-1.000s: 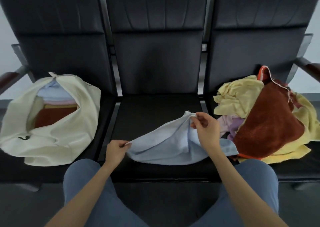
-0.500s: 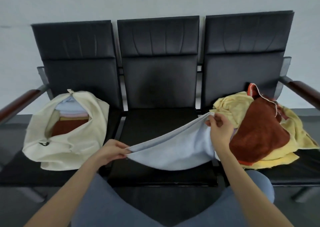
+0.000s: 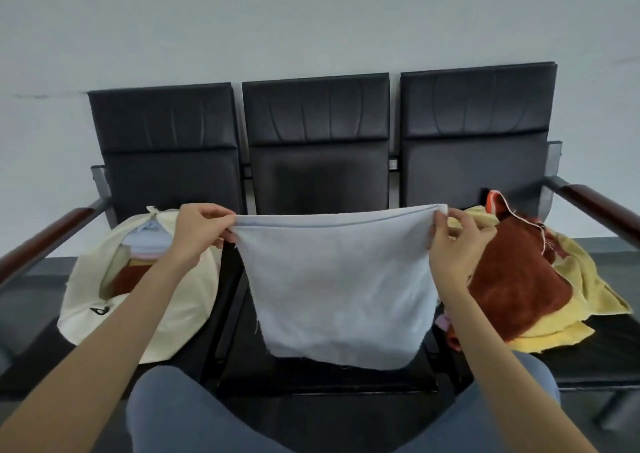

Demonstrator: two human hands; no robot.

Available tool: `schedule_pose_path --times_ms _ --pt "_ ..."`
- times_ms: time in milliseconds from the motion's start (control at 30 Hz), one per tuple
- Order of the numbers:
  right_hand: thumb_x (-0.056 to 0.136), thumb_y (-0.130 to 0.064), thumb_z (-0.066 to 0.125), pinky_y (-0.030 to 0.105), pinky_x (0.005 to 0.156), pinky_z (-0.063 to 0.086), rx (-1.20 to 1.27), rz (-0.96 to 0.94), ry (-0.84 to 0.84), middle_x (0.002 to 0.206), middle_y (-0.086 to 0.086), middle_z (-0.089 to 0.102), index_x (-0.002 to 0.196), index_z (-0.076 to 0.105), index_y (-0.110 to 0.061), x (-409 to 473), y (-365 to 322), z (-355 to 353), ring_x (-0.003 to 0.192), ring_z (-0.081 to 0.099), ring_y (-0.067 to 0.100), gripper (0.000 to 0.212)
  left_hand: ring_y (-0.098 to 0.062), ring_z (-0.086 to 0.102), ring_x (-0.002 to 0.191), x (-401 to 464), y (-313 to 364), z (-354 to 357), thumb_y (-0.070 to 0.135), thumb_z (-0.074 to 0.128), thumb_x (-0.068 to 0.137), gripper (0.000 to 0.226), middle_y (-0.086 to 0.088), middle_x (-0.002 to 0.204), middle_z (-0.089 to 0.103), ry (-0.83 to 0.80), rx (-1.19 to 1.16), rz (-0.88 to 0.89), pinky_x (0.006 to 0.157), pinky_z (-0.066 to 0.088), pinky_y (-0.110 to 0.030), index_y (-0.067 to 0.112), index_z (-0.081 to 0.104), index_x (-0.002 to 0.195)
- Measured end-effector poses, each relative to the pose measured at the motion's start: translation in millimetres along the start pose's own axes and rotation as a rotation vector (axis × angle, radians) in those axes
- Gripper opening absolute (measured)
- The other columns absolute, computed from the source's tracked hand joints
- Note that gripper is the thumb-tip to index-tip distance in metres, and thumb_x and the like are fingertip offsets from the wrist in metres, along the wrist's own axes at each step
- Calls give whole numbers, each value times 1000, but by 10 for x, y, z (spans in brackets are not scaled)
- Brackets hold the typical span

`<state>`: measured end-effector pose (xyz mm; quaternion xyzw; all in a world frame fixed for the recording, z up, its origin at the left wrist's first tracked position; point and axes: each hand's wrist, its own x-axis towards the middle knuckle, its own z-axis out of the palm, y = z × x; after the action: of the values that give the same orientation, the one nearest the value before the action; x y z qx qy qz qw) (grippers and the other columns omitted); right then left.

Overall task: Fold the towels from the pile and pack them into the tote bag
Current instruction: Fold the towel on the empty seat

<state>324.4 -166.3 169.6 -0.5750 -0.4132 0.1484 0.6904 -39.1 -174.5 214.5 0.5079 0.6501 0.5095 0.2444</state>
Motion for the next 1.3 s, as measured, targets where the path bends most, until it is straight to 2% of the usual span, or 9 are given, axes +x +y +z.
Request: schedule_pose_path --times_ms 167,333,500,633,833,967,1100,1200,1300 --pt "97 -22 54 19 47 50 46 112 -227 84 22 67 91 58 -16 275 254 250 54 66 12 10 -21 70 56 343 44 31 -3 63 85 8 -20 75 69 -44 21 -103 52 58 -24 -2 70 87" --pt "97 -11 54 30 73 59 116 143 -359 91 20 69 98 57 -1 610 338 587 72 71 16 10 -27 72 76 840 40 105 -2 61 89 14 -20 92 69 -63 116 1 79 60 -41 9 68 83" --pt "98 -14 53 30 83 56 170 -13 -383 91 7 68 92 55 -16 720 253 696 87 71 14 6 -20 67 78 1039 -4 257 1 56 84 20 -6 80 71 147 276 240 78 56 -37 10 74 86" --pt "97 -16 53 29 84 54 155 -37 -466 94 9 67 92 53 -24 508 533 534 94 69 18 9 -15 67 79 843 -411 319 0 57 80 21 -2 81 72 141 216 221 77 55 -31 13 74 82" --pt "93 -9 56 15 76 52 24 181 -591 82 2 65 85 56 -22 -382 1556 75 79 66 2 15 -18 68 80 39 -1734 496 -1 68 80 22 -5 82 72 -154 323 -17 80 53 -29 21 70 75" --pt "88 -12 64 25 74 55 -164 379 -773 71 -1 67 80 58 -11 -856 2174 -188 69 64 4 10 -20 67 80 -441 -2416 585 -1 66 80 13 -7 84 73 -424 520 -170 75 48 -25 9 73 79" --pt "84 -14 67 41 76 57 -233 414 -850 79 19 68 80 59 -9 -1013 2224 -276 75 69 25 10 -21 61 85 -649 -2681 567 -4 55 79 28 -3 89 61 -633 706 -83 79 47 -28 21 59 68" --pt "83 -5 70 35 68 59 -294 379 -898 78 16 69 81 61 -15 -1024 2154 -307 72 70 21 13 -21 53 97 -702 -2533 576 14 58 75 9 0 99 50 -792 1065 22 78 39 -27 18 63 81" --pt "77 -2 76 18 65 53 -384 237 -902 85 7 65 77 62 -27 -1003 2089 -308 72 66 14 28 -21 45 105 -780 -2261 790 35 60 71 28 1 108 46 -816 1270 80 87 36 -32 22 63 96"
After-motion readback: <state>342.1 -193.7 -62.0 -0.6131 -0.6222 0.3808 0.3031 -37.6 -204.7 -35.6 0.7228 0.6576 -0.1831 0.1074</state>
